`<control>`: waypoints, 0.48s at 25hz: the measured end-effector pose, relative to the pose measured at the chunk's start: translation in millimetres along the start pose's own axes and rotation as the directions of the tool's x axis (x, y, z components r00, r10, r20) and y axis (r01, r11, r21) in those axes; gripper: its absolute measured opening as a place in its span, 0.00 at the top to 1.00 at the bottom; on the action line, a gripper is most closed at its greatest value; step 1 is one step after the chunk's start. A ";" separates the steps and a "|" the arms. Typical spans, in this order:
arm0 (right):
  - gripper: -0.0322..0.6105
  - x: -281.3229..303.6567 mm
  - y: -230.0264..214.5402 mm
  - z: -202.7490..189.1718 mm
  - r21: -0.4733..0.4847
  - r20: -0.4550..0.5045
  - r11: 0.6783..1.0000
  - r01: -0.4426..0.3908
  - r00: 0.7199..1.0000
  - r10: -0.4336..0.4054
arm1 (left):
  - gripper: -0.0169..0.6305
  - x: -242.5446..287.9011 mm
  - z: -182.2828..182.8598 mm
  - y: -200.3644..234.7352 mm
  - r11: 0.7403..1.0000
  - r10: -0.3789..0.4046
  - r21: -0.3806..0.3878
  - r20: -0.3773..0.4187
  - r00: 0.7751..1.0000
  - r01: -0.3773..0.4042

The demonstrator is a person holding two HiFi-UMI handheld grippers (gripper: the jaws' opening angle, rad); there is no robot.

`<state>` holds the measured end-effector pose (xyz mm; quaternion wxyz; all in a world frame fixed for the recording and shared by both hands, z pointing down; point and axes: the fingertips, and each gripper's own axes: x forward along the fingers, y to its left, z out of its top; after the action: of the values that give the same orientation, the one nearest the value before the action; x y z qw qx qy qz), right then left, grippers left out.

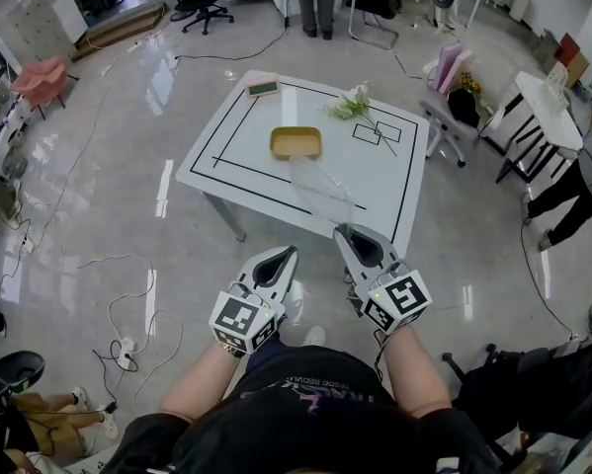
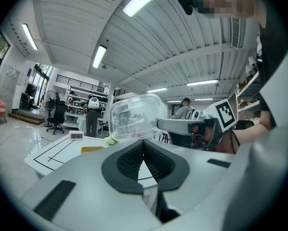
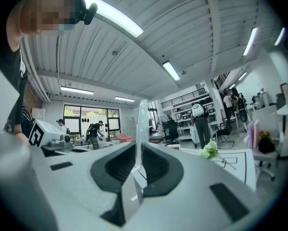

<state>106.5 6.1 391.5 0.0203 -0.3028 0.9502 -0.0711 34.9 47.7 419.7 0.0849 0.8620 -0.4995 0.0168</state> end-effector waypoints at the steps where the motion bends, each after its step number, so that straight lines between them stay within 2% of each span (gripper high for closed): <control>1: 0.89 -0.6 0.5 0.4 0.000 0.000 1.000 -0.001 1.000 0.001 | 0.97 -0.6 0.7 -0.5 1.000 0.001 0.001 0.001 1.000 -0.001; 12: 0.89 -2.1 -5.4 -6.6 0.017 -0.002 1.000 0.011 1.000 -0.011 | 0.97 0.6 -2.2 -1.5 1.000 0.002 0.000 -0.005 1.000 -0.002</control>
<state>110.8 3.9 398.8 0.0215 -0.3079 0.9478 -0.0795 36.6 48.3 421.7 0.0863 0.8613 -0.5003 0.0189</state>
